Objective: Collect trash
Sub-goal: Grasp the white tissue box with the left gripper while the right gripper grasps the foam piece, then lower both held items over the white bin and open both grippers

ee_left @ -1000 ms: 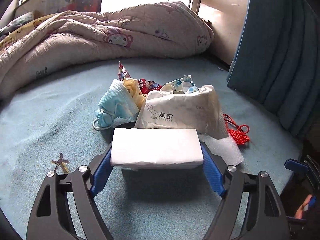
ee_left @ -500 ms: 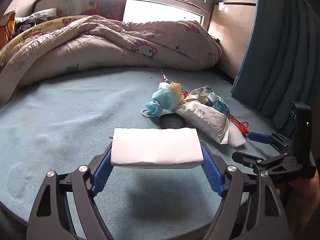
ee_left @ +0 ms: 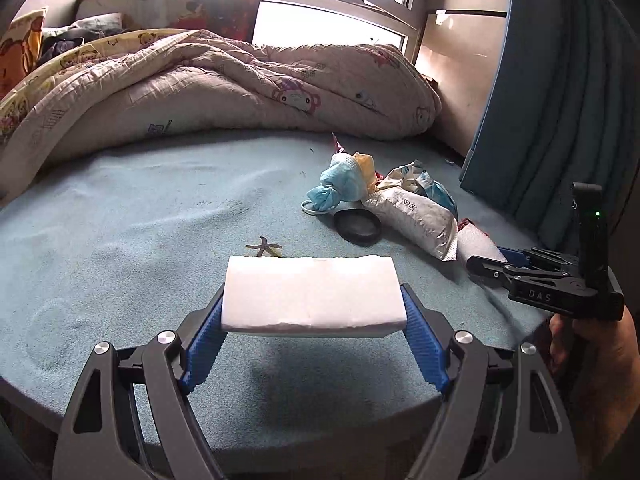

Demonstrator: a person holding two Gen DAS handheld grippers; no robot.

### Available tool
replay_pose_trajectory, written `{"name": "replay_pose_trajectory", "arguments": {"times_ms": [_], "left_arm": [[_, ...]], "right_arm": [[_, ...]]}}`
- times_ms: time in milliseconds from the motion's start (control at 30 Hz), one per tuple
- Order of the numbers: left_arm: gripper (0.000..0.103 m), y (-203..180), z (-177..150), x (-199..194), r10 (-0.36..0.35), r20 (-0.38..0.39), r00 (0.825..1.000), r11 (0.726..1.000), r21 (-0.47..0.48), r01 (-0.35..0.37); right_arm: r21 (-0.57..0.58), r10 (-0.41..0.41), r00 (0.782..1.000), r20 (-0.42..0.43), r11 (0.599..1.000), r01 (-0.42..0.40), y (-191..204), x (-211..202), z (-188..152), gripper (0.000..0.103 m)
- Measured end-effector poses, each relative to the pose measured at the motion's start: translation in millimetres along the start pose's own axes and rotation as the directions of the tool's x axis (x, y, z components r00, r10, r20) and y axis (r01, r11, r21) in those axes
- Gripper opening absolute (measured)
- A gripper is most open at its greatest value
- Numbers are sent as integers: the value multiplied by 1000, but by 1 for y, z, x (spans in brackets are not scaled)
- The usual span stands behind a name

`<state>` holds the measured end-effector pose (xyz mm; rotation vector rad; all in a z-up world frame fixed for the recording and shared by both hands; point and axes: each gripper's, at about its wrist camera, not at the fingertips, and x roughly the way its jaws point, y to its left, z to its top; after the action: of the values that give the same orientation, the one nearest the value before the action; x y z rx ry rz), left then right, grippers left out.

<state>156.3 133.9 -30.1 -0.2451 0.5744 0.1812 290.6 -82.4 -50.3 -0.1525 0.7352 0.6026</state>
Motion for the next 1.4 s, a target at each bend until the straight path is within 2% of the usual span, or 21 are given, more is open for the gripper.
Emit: {"name": "replay_pose_trajectory", "arguments": {"times_ms": [367, 900, 1200, 1400], "left_arm": [[78, -16, -12, -39, -13, 16, 1000, 1000, 21, 13], [78, -48, -22, -111, -9, 64, 998, 997, 83, 4], [79, -55, -51, -138, -11, 50, 999, 996, 92, 6], [79, -59, -91, -145, -40, 23, 999, 993, 108, 38]], "right_arm": [[28, 45, 997, 60, 999, -46, -13, -62, -16, 44], [-47, 107, 981, 159, 994, -101, 21, -156, -37, 44], [-110, 168, 968, 186, 983, -149, 44, -194, -81, 44], [-149, 215, 963, 162, 970, -192, 55, -200, -128, 44]]}}
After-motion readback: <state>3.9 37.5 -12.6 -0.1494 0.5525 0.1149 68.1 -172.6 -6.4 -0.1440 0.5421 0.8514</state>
